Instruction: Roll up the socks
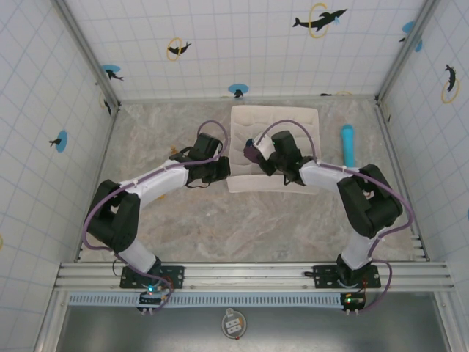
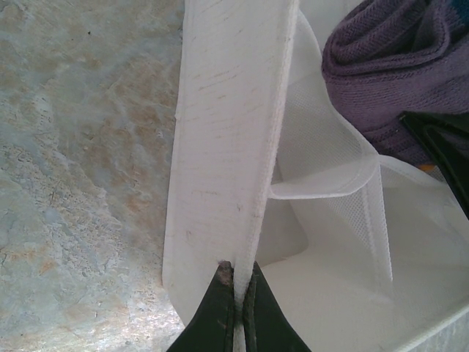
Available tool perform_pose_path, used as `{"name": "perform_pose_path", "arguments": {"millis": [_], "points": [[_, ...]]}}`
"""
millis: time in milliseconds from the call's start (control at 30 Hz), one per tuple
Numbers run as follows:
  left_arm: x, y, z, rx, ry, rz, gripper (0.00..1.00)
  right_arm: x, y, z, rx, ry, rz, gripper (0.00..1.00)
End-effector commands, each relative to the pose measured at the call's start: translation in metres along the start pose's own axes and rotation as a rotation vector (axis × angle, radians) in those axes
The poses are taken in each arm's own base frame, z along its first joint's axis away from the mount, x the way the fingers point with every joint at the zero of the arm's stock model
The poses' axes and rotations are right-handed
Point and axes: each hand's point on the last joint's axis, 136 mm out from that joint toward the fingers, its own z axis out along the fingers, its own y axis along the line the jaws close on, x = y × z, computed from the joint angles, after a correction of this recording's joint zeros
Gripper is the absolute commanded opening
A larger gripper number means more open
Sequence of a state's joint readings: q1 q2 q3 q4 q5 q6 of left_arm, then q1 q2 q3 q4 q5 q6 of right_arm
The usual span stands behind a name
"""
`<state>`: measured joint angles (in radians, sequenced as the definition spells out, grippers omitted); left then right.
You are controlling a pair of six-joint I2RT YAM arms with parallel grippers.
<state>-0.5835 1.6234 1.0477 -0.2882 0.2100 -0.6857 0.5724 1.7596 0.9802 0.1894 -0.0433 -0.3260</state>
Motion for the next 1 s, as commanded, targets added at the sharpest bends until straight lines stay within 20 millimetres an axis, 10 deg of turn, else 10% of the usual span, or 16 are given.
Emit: {"name": "perform_pose_path", "arguments": {"millis": [0, 300, 967], "points": [[0.005, 0.002, -0.002, -0.002, 0.024, -0.019, 0.0, 0.06, 0.015, -0.006, 0.001, 0.182, -0.052, 0.06], [-0.001, -0.004, -0.002, 0.018, 0.008, -0.044, 0.0, 0.046, 0.009, -0.035, 0.051, 0.071, 0.062, 0.31], [-0.002, -0.006, 0.0, 0.028, 0.004, -0.078, 0.0, 0.016, 0.008, -0.069, -0.035, 0.026, 0.167, 0.53]]}}
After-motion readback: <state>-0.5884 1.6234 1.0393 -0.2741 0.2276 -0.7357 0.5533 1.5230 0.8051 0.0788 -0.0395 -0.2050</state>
